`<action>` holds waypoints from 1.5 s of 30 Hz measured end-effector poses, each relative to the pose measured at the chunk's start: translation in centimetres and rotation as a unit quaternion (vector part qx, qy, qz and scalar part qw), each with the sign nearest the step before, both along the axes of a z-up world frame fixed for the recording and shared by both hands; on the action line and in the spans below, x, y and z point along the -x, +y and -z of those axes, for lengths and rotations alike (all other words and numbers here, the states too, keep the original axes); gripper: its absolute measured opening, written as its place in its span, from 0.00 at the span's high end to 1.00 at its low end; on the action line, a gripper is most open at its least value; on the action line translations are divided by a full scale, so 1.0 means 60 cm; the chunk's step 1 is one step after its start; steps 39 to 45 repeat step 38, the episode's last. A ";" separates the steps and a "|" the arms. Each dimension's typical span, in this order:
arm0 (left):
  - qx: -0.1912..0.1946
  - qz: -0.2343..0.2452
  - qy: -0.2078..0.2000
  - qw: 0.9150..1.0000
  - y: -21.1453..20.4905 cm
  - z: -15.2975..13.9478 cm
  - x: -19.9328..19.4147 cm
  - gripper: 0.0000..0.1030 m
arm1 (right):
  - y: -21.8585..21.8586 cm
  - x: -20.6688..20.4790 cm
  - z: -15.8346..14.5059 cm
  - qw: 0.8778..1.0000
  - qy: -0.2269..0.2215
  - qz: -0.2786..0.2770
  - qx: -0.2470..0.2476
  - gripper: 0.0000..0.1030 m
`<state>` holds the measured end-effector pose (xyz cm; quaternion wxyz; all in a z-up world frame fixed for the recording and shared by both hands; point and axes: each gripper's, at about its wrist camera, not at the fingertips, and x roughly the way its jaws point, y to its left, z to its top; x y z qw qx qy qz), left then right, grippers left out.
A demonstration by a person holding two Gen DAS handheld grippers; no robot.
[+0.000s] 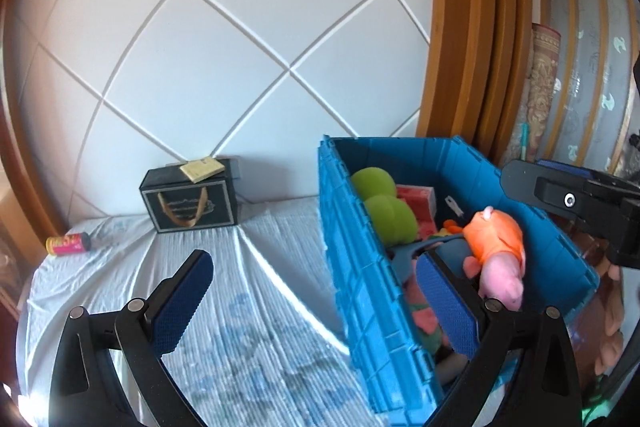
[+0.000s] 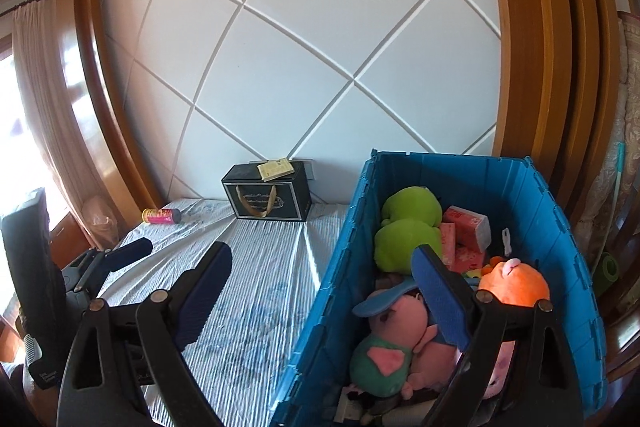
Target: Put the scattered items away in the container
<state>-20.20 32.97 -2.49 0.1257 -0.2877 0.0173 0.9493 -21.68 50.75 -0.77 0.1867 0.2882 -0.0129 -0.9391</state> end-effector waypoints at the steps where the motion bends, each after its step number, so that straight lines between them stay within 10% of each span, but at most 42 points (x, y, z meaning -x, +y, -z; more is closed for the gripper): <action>1: 0.001 -0.004 -0.001 1.000 -0.021 0.000 -0.009 0.00 | -0.019 -0.013 0.002 1.000 -0.001 -0.003 0.000 0.11; 21: 0.015 -0.078 0.009 0.997 -0.379 -0.014 -0.239 0.00 | -0.296 -0.287 0.033 1.000 -0.010 -0.011 0.018 0.11; 45: 0.042 -0.111 0.045 0.992 -0.430 -0.037 -0.324 0.00 | -0.335 -0.364 0.041 1.000 -0.011 -0.016 0.022 0.11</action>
